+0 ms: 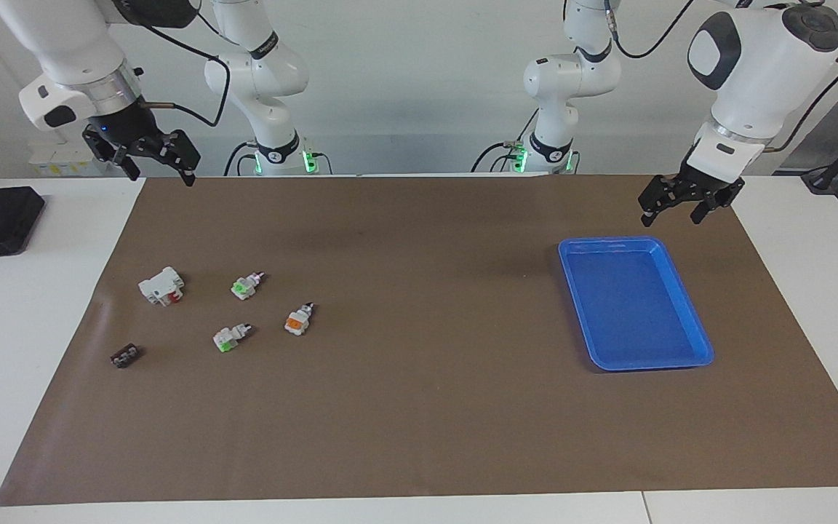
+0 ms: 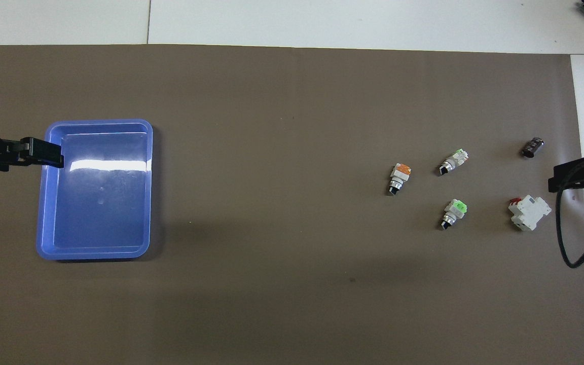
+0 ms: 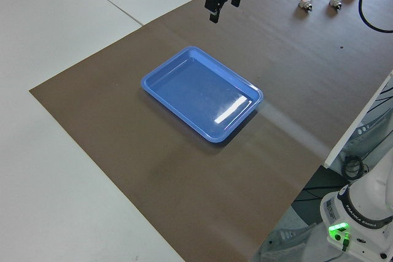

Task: Turn and place switch with both arms
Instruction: 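Reach the right gripper down toward the green-topped switch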

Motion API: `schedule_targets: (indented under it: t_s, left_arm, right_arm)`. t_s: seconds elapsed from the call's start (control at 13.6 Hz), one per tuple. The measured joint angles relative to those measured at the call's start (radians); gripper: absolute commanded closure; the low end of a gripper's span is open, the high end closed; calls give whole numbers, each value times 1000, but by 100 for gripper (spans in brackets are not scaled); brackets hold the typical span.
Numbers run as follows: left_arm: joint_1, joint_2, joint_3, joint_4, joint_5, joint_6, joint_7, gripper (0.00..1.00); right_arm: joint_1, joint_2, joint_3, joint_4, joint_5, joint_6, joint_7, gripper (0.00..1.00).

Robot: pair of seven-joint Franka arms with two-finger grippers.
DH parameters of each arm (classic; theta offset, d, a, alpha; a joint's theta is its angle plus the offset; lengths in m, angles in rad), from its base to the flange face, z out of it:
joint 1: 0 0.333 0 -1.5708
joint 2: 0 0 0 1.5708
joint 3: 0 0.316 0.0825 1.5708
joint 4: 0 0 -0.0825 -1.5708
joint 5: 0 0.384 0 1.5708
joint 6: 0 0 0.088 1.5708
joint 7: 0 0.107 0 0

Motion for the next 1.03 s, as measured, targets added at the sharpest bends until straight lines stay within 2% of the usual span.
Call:
schedule_targets:
  t_s: [0.81, 1.03]
  left_arm:
    - [0, 0, 0, 0, 0, 0, 0, 0]
    - [0, 0, 0, 0, 0, 0, 0, 0]
  right_arm:
    - [-5, -7, -2, -7, -1, 38, 5, 0]
    - [-5, -8, -2, -68, 0, 108, 98, 0]
